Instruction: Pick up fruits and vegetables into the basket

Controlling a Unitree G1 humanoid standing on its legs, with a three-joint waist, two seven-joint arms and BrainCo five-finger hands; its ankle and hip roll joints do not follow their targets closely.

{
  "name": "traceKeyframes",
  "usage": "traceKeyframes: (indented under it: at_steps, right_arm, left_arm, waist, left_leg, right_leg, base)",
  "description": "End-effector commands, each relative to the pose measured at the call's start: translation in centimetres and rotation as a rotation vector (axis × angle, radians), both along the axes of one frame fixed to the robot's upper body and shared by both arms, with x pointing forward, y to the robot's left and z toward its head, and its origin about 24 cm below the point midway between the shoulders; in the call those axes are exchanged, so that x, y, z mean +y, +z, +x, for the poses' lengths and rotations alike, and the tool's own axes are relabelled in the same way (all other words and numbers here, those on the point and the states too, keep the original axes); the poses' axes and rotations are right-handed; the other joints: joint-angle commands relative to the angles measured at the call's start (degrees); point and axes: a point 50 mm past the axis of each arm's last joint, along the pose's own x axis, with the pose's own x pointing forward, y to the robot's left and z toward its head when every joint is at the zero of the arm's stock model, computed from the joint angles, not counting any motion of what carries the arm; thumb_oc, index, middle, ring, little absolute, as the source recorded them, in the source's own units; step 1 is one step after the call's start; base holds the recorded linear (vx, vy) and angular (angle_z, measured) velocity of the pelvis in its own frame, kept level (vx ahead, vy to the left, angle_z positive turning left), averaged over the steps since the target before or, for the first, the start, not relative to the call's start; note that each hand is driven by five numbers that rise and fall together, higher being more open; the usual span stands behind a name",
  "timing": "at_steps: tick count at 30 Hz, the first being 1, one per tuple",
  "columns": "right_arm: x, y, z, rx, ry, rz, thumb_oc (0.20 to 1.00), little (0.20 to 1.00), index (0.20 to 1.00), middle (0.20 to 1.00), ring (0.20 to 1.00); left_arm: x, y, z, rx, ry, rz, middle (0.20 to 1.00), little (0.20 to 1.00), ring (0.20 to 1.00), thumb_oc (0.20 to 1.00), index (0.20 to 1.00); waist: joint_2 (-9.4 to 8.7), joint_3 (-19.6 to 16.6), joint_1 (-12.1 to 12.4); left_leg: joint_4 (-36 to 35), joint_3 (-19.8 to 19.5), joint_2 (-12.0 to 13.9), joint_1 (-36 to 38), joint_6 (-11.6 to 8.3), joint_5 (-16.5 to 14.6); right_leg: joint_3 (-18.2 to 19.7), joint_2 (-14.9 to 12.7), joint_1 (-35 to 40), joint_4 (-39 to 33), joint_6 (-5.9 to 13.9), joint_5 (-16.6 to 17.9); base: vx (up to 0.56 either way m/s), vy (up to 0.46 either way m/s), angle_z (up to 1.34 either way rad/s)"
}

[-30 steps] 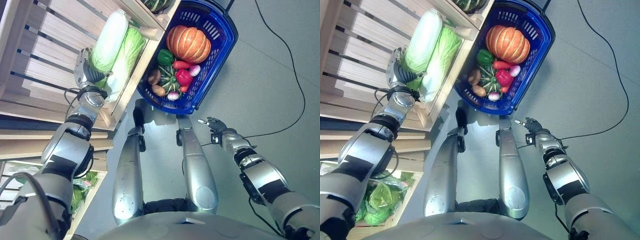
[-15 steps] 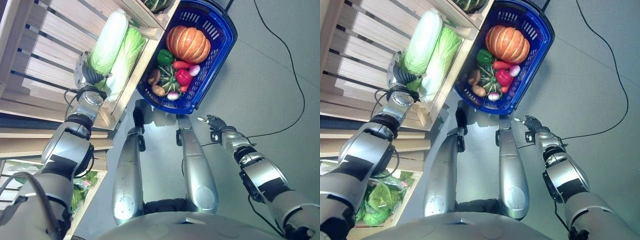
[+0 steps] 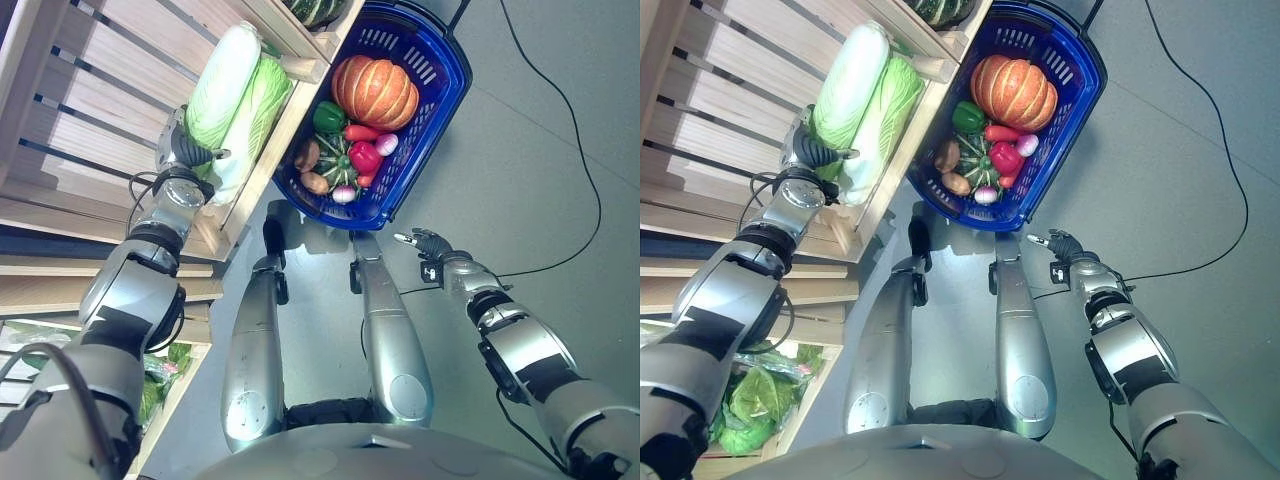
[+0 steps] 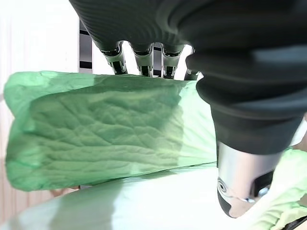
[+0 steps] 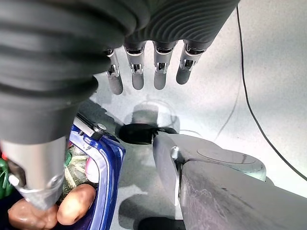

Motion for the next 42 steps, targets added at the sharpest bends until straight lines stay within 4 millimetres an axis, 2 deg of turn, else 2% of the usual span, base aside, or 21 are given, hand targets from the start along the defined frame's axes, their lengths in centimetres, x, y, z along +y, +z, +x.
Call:
traceKeyframes:
  at_steps: [1,2,18,31,32,33,34,35,36,42]
  right_arm:
    - [-1.9,-0.7,-1.1,0.048,-0.029,-0.039,1.000,1.000,1.000,1.000,1.000]
    - [-1.9,-0.6,-1.1,0.048,-0.028,-0.041,1.000,1.000,1.000,1.000,1.000]
    - [-1.8,-0.4,-0.9,0.042,-0.028,-0.037,1.000,1.000,1.000,1.000,1.000]
    - [-1.9,-0.2,-0.7,0.039,-0.029,-0.038,1.000,1.000,1.000,1.000,1.000]
    - [-2.0,-0.2,-0.7,0.039,-0.029,-0.038,1.000,1.000,1.000,1.000,1.000]
    - [-1.9,-0.2,-0.7,0.039,-0.028,-0.037,1.000,1.000,1.000,1.000,1.000]
    - [-1.8,-0.2,-0.7,0.039,-0.028,-0.036,1.000,1.000,1.000,1.000,1.000]
    - [-1.8,-0.2,-0.7,0.038,-0.028,-0.036,1.000,1.000,1.000,1.000,1.000]
    - [-1.7,-0.2,-0.6,0.038,-0.027,-0.035,1.000,1.000,1.000,1.000,1.000]
    - [-1.4,-0.3,-0.5,0.038,-0.027,-0.026,1.000,1.000,1.000,1.000,1.000]
  left_arm:
    - [0.9,-4.3,-1.5,0.195,0.045,-0.046,0.790,0.790,0.790,0.790,0.790]
    - [0.9,-4.4,-1.5,0.204,0.043,-0.046,0.206,0.206,0.206,0.206,0.206]
    - [0.8,-5.4,-1.8,0.273,0.024,-0.068,0.200,0.200,0.200,0.200,0.200]
    - [0.8,-5.5,-2.0,0.254,0.042,-0.064,0.200,0.200,0.200,0.200,0.200]
    - [0.9,-5.4,-2.0,0.242,0.054,-0.057,0.291,0.291,0.291,0.291,0.291]
    - [1.0,-5.2,-1.9,0.225,0.067,-0.049,0.533,0.533,0.533,0.533,0.533]
    - [0.9,-5.1,-1.9,0.219,0.072,-0.038,0.715,0.715,0.715,0.715,0.715]
    - [0.9,-5.1,-1.9,0.218,0.073,-0.035,0.947,0.947,0.947,0.947,0.947]
    - [0.9,-5.1,-1.9,0.214,0.078,-0.029,1.000,1.000,1.000,1.000,1.000]
    - [0.6,-4.9,-1.7,0.208,0.091,0.066,1.000,1.000,1.000,1.000,1.000]
  waist:
    - [2.31,-0.10,-0.01]
    - [2.30,-0.10,-0.02]
    - [2.13,-0.10,-0.07]
    - [2.38,-0.10,0.05]
    - [2.35,-0.10,0.07]
    - [2.27,-0.10,0.09]
    - [2.22,-0.10,0.10]
    - [2.21,-0.10,0.11]
    - [2.17,-0.10,0.14]
    - [1.75,-0.10,0.31]
  left_leg:
    - [-7.65,-1.69,-0.94,0.04,-0.62,5.91]
    - [-7.70,-1.69,-0.94,0.07,-0.62,5.96]
    - [-8.21,-1.50,-0.85,0.05,-0.71,6.28]
    - [-8.51,-1.35,-0.95,0.01,-0.77,6.51]
    - [-8.49,-1.36,-0.97,-0.01,-0.75,6.51]
    - [-8.50,-1.39,-0.95,-0.05,-0.75,6.52]
    - [-8.54,-1.39,-0.94,-0.12,-0.76,6.54]
    - [-8.55,-1.39,-0.94,-0.14,-0.77,6.55]
    - [-8.57,-1.39,-0.92,-0.19,-0.81,6.58]
    - [-8.84,-1.54,-0.80,-0.03,-0.84,6.68]
  right_leg:
    - [-3.09,2.35,1.44,6.24,-0.21,-7.55]
    - [-3.09,2.37,1.47,6.19,-0.21,-7.52]
    - [-3.24,2.37,1.43,5.67,-0.09,-7.20]
    - [-3.30,2.26,1.38,5.32,0.02,-6.89]
    - [-3.32,2.26,1.37,5.33,0.01,-6.88]
    - [-3.32,2.27,1.31,5.37,0.00,-6.89]
    - [-3.31,2.30,1.23,5.38,0.01,-6.89]
    - [-3.31,2.31,1.21,5.38,0.01,-6.89]
    - [-3.33,2.32,1.18,5.37,0.02,-6.88]
    - [-3.47,2.33,1.28,5.27,0.11,-6.74]
  base:
    - [0.00,0.000,0.00]
    - [0.00,0.000,0.00]
    - [0.00,0.000,0.00]
    - [0.00,0.000,0.00]
    - [0.00,0.000,0.00]
    - [0.00,0.000,0.00]
    - [0.00,0.000,0.00]
    - [0.00,0.000,0.00]
    - [0.00,0.000,0.00]
    - [0.00,0.000,0.00]
